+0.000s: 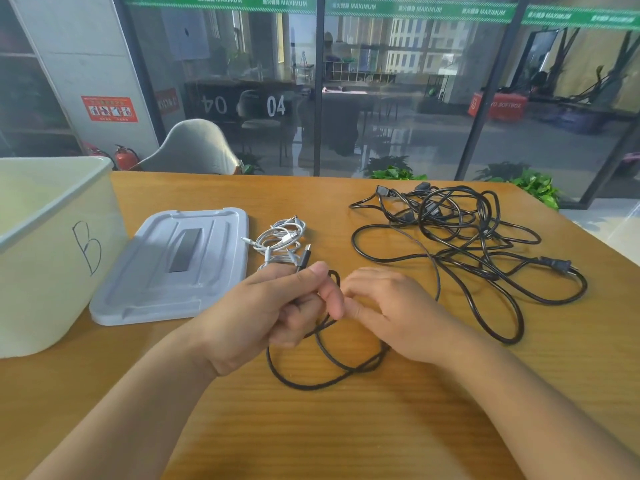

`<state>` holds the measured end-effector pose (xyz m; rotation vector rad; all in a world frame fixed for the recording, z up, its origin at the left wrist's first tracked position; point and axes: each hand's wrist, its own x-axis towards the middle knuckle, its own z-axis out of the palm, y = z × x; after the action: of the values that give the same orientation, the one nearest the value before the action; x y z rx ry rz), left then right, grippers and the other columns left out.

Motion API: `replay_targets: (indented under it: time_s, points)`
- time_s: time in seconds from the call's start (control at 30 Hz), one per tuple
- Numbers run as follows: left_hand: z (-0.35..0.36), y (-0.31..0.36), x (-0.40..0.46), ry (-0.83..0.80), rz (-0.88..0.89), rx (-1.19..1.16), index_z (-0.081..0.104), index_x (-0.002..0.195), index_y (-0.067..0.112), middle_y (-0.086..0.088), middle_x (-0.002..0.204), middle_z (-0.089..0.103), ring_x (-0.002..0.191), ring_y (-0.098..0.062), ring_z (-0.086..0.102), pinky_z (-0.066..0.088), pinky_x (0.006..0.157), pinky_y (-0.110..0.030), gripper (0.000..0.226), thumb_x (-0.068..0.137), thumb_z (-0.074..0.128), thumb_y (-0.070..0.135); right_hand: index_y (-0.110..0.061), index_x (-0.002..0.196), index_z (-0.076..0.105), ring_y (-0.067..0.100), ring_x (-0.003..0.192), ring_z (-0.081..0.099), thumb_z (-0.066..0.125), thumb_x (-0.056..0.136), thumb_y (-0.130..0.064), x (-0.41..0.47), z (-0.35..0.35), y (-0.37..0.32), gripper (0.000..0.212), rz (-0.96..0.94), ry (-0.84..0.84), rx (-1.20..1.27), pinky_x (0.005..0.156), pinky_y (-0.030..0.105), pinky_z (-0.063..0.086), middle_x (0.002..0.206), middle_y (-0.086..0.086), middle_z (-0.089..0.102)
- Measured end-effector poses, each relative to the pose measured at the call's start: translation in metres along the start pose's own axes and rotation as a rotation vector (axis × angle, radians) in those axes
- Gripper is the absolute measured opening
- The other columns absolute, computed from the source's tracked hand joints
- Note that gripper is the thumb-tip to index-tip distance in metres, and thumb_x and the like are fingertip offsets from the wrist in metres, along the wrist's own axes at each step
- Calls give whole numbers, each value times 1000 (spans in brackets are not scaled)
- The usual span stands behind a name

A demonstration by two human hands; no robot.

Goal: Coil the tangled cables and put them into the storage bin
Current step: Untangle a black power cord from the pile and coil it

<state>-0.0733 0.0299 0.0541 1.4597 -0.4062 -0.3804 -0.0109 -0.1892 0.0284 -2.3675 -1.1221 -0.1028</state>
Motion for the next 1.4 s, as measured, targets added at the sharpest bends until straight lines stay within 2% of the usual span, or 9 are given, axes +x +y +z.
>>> replay_targets:
  time_s: [0.1, 0.3, 0.63, 0.83, 1.0, 1.1, 1.17, 1.27, 1.4]
  points:
    - [-1, 2, -2, -16, 2, -46, 74, 82, 11, 9, 52, 26, 43, -8, 19, 22, 43, -20, 45, 98, 51, 46, -36, 83, 56, 1, 93, 49, 46, 106, -50, 1, 1, 2, 29, 36, -116, -17, 83, 30, 42, 79, -21, 52]
    - [-4, 5, -4, -28, -11, -91, 73, 81, 10, 10, 52, 26, 42, -6, 20, 22, 43, -20, 44, 97, 52, 46, -51, 101, 62, -7, 109, 52, 59, 92, -67, -5, -10, 17, 19, 175, -308, 109, 89, 25, 42, 108, -30, 57]
    - [5, -1, -1, -66, -123, 244, 77, 88, 10, 4, 55, 28, 47, -12, 22, 23, 47, -21, 51, 103, 45, 47, -31, 75, 61, 6, 95, 54, 65, 86, -68, -1, -15, 15, 38, -10, 137, -70, 85, 39, 49, 77, -19, 61]
    - [13, 1, -1, -56, -166, 458, 81, 98, 19, 1, 57, 38, 61, -27, 28, 28, 60, -41, 50, 106, 44, 52, -32, 52, 43, 19, 81, 60, 89, 78, -35, -3, -15, 2, 53, 51, 286, 266, 79, 43, 50, 69, -15, 51]
    - [18, 4, -2, 32, -123, 594, 69, 61, 53, -29, 97, 67, 54, -8, 35, 40, 70, -37, 60, 111, 41, 38, -17, 62, 66, 20, 75, 59, 63, 91, -38, -6, -24, -3, 36, 17, 92, 655, 82, 32, 45, 67, -3, 60]
    - [14, 1, -2, 106, -58, 555, 74, 70, 47, -6, 67, 58, 53, -8, 33, 38, 69, -37, 50, 110, 43, 40, -8, 79, 75, 17, 59, 50, 57, 91, -33, -7, -33, -4, 34, 40, 23, 841, 71, 24, 44, 53, 2, 52]
    - [11, -2, 0, 149, -49, 565, 71, 68, 42, 12, 56, 41, 53, -10, 31, 36, 62, -30, 49, 109, 45, 42, -4, 90, 77, 17, 56, 49, 51, 94, -24, -8, -35, -3, 34, 54, -25, 891, 66, 33, 43, 50, 4, 53]
    - [10, -5, 2, 211, -41, 597, 54, 53, 31, 13, 52, 35, 53, -14, 28, 28, 53, -27, 58, 108, 45, 45, -2, 100, 78, 18, 62, 58, 45, 96, -17, -11, -37, -3, 36, 67, -78, 869, 61, 35, 45, 61, 9, 67]
    - [8, -4, 2, 224, -14, 468, 70, 66, 22, 2, 62, 36, 57, -15, 28, 29, 57, -28, 56, 108, 41, 47, -10, 94, 76, 18, 70, 63, 49, 102, -18, -10, -36, -12, 30, 94, -109, 701, 70, 29, 53, 80, 10, 77]
